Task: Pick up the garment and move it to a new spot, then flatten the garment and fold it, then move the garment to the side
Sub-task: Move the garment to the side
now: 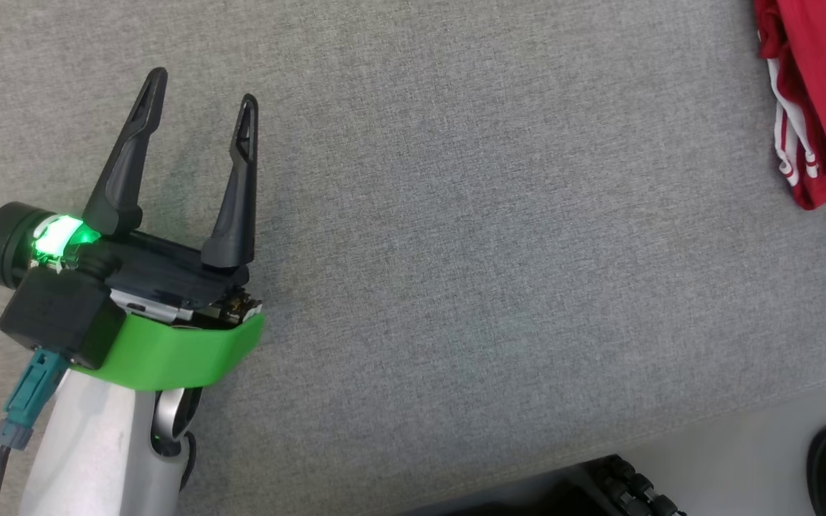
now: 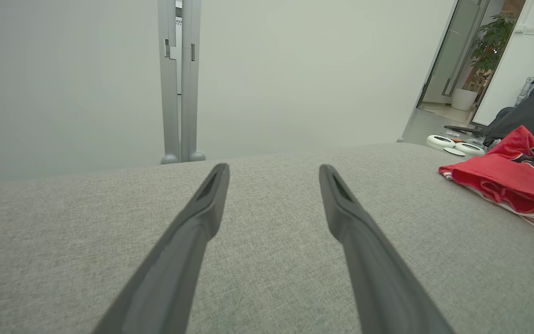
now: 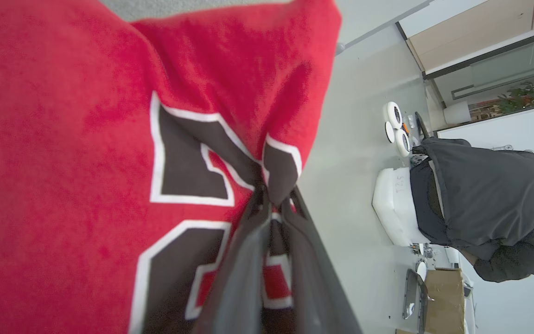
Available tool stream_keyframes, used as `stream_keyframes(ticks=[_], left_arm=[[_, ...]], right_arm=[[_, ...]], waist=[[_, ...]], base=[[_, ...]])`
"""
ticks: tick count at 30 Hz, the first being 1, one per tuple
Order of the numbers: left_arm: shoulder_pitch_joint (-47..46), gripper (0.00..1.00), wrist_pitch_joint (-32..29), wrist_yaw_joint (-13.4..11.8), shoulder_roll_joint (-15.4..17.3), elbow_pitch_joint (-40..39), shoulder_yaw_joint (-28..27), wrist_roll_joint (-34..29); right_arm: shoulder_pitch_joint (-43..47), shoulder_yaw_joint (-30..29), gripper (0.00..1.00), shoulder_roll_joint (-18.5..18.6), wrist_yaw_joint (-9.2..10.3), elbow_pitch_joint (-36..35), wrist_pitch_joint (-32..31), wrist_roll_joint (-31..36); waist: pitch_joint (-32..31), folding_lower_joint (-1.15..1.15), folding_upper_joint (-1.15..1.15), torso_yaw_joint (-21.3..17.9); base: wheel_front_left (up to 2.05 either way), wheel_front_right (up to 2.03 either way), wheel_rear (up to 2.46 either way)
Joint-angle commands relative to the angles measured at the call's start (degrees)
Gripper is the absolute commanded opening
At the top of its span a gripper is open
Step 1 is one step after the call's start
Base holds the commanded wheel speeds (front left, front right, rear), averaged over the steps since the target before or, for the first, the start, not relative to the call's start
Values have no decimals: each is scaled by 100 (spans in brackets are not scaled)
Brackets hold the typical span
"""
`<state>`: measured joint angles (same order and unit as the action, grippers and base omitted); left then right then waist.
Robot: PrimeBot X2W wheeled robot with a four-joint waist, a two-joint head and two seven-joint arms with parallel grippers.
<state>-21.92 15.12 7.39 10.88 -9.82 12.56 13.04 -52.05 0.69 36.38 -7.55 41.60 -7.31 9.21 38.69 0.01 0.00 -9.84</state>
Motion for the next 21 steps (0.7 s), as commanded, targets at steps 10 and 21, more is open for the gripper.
stream_keyframes(ticks=[10,21], left_arm=[[284,100,1,13,-264,360,-111,172],[1114,100,1,14,-602,1191,-670,244]], right_arm=[[596,-1022,100,-589,12,-180,480,229],[2358,-862,100,-1686,11,-1775,1385,-575]], waist=[[-863,-1,0,234],[-2301,-1,0,672]], base=[[0,0,0],[0,0,0]])
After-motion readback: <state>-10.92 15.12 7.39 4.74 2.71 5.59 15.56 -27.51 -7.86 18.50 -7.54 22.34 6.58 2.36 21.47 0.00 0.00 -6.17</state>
